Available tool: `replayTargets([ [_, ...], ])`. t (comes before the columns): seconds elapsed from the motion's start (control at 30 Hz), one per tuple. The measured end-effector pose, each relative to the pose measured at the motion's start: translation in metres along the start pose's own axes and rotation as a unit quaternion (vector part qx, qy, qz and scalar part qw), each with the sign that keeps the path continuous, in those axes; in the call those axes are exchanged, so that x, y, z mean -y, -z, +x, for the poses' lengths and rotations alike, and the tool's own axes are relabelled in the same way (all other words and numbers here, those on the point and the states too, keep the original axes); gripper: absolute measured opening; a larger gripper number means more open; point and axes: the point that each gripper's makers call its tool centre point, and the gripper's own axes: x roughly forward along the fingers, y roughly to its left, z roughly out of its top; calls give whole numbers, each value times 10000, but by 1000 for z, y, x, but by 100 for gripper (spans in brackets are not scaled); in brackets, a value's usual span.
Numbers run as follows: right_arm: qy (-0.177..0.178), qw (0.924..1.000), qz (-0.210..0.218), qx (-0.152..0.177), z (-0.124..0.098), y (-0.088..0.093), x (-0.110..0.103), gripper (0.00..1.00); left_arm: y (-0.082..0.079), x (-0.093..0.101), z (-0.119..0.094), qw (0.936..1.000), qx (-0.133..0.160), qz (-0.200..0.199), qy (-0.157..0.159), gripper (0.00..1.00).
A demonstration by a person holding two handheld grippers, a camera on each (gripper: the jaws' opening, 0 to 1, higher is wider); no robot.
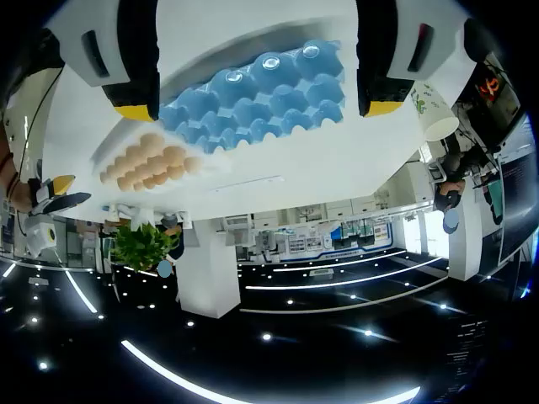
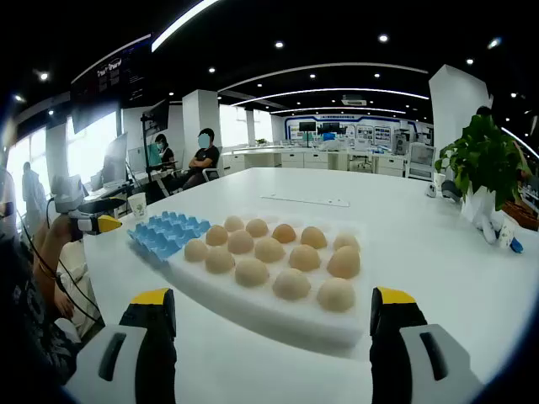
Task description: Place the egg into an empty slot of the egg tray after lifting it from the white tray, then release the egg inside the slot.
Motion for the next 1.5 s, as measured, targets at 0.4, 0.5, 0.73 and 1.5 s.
replayTargets([
  [0.4, -60, 9999, -121, 10, -3, 2, -2, 97, 3, 2, 2, 10000, -85, 32, 6, 100],
  [0.5, -50, 9999, -137, 20, -2, 2, -2, 96, 2, 3, 3, 9999, -98, 61, 9, 100],
  [0.73, -128, 9998, -179, 35, 1, 2, -5, 96, 5, 2, 3, 9998, -156, 86, -16, 100],
  [1.5, -188, 9993, -311, -73, 8, 7, -10, 94, 7, 0, 4, 9996, -222, 161, -1, 99],
])
